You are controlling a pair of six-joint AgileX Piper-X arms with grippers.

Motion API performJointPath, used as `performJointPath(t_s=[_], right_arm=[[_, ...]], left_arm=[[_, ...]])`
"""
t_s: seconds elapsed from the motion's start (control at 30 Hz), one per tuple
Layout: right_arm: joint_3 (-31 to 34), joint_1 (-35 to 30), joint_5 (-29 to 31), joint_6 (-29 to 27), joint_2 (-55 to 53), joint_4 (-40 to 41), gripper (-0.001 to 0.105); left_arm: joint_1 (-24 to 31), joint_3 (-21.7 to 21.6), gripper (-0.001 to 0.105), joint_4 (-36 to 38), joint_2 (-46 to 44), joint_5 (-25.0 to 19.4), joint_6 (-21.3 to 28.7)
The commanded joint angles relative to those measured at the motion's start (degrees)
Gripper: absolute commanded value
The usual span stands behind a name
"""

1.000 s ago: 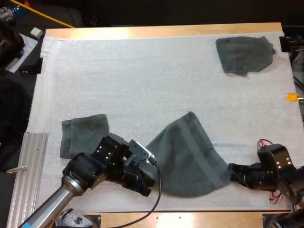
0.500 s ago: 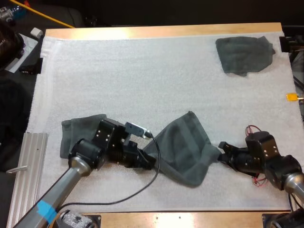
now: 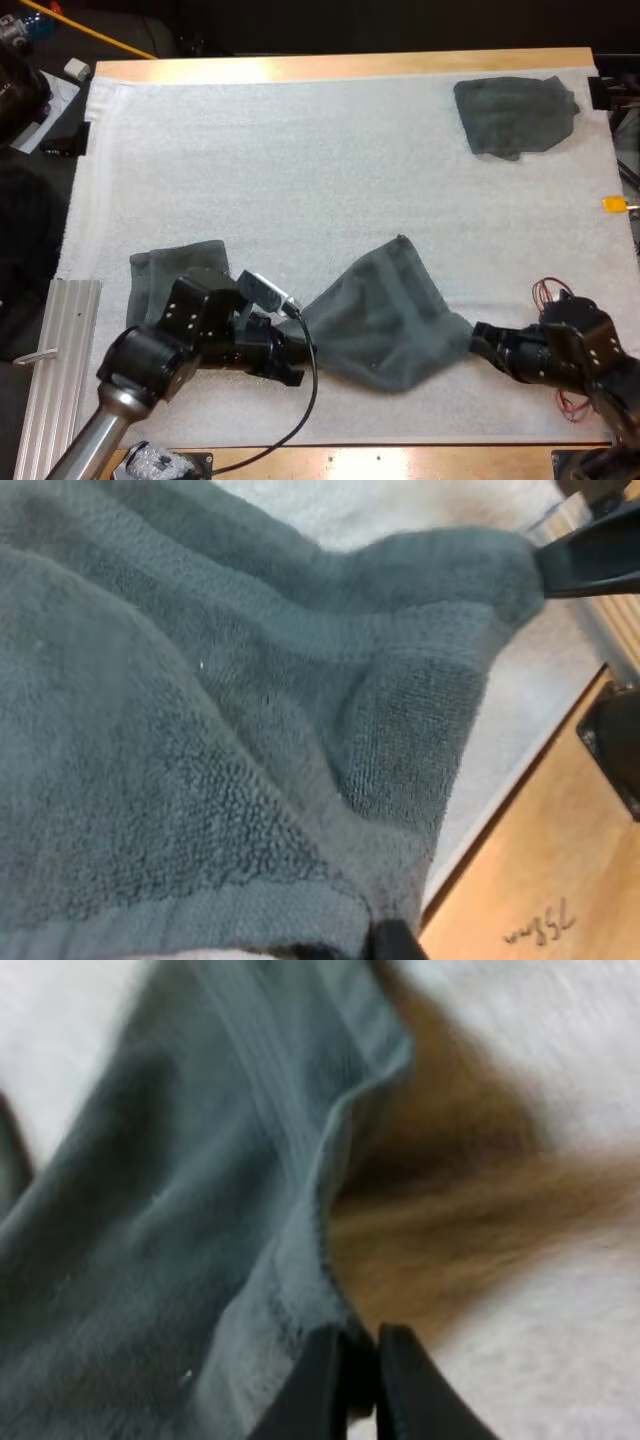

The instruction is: Pick towel from pile, fold and stack

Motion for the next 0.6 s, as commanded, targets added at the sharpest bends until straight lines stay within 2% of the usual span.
performJointPath(t_s=[0.0, 0.13, 0.3, 0.4, 0.57], right_arm=[[-4.3, 4.4, 3.1, -0.7, -3.9, 6.4, 0.0], [-7.5, 9.3, 5.4, 1.6, -5.1, 9.8, 0.0], [-7.6, 13.1, 8.3, 6.7, -6.0, 10.6, 0.0], [-7.7, 12.0, 6.5, 4.4, -5.9, 10.5, 0.0], [-7.7, 11.9, 6.9, 4.8, -5.9, 11.2, 0.0]], left_arm=[[-0.3, -2.3, 0.0, 3.6, -3.0, -0.4, 0.1], [-0.2, -4.6, 0.0, 7.4, -5.2, 0.1, 0.2], [-0.3, -4.5, 0.0, 9.9, -6.3, 0.5, 0.9], [-0.3, -4.5, 0.0, 10.1, -6.1, -0.2, 0.4], [-0.3, -4.5, 0.0, 10.7, -6.1, -2.4, 1.4]])
